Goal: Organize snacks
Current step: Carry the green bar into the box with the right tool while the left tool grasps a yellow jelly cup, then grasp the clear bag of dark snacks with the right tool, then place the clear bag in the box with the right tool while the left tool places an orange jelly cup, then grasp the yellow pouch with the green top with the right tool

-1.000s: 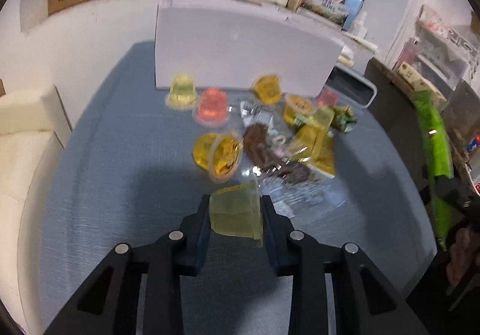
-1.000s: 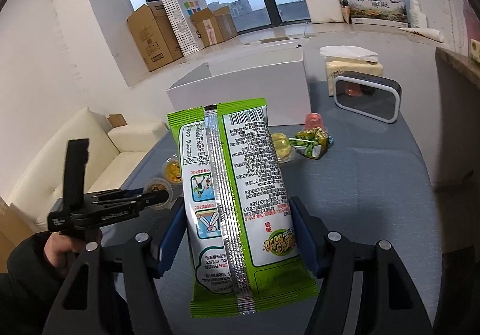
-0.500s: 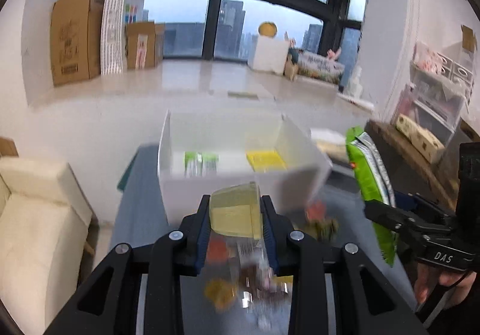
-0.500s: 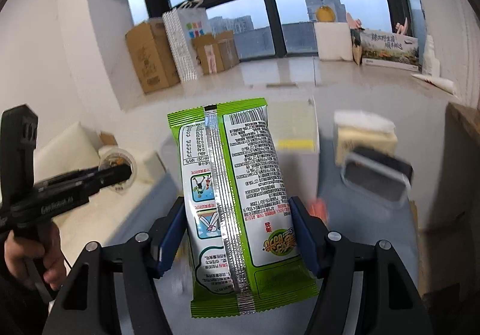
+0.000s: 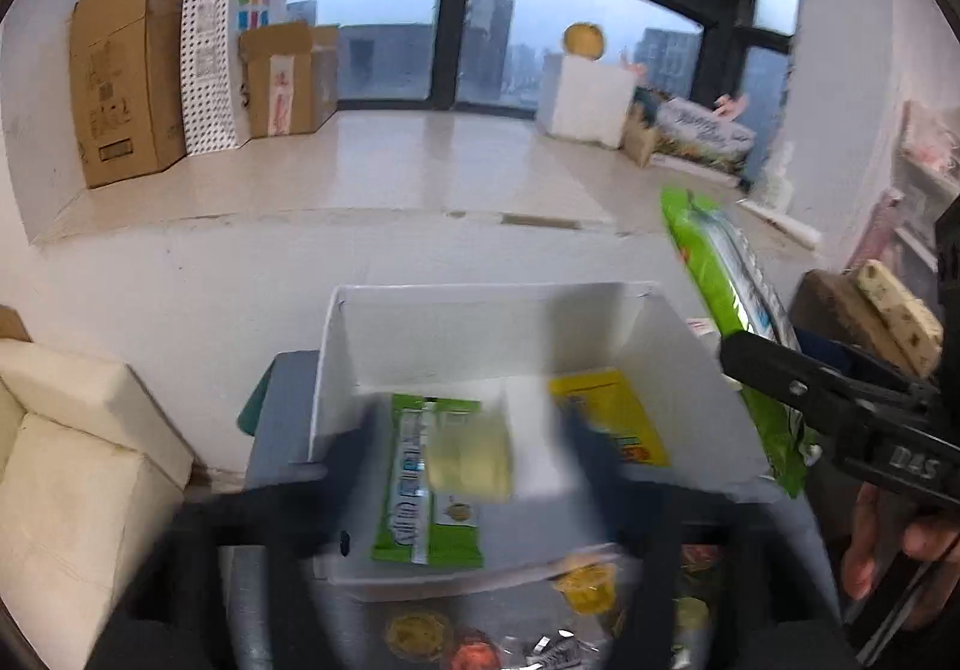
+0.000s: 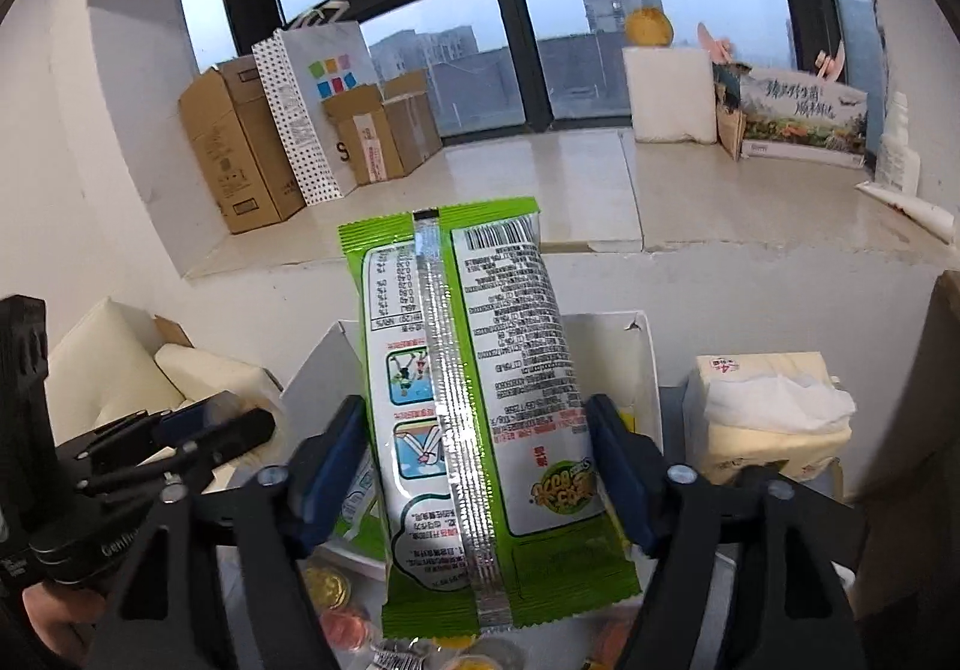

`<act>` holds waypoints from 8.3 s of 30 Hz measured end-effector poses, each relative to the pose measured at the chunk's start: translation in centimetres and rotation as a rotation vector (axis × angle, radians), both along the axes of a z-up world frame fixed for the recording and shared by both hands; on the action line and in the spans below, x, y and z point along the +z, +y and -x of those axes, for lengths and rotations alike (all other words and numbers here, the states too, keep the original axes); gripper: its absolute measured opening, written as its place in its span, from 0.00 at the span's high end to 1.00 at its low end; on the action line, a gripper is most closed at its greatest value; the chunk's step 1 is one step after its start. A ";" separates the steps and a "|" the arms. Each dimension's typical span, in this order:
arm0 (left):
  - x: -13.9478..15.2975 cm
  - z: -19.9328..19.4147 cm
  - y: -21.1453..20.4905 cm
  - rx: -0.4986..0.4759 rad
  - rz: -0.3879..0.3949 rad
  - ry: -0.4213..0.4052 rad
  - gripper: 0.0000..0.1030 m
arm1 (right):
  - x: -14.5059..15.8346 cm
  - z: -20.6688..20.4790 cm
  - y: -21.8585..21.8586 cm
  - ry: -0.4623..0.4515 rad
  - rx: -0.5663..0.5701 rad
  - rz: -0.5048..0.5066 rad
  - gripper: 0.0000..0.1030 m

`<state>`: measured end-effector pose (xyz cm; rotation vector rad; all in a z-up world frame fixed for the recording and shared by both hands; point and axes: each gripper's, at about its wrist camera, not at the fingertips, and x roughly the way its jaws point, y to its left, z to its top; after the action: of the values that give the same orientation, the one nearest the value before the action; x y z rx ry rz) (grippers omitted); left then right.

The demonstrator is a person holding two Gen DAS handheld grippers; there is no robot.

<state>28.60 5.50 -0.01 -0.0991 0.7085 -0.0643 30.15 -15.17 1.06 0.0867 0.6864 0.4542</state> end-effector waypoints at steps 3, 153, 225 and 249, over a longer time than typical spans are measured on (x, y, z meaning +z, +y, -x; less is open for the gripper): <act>-0.2 0.8 -0.3 -0.026 -0.032 -0.071 0.00 | -0.9 -1.0 -0.1 0.035 -0.021 0.026 0.01; -3.5 15.6 -0.5 -0.068 0.045 -0.044 0.52 | -6.7 19.8 -3.0 0.028 0.052 0.023 0.33; -8.6 23.7 0.2 -0.016 0.127 0.077 0.00 | -16.5 15.5 -3.0 0.227 -0.094 0.148 0.48; -15.1 10.2 -1.7 -0.032 0.070 0.198 0.62 | -11.6 22.0 -7.1 0.116 -0.052 -0.005 0.50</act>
<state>18.42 3.84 -15.16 -0.1632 0.9057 -0.1110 8.14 -22.30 -10.59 0.1358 0.7955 0.4028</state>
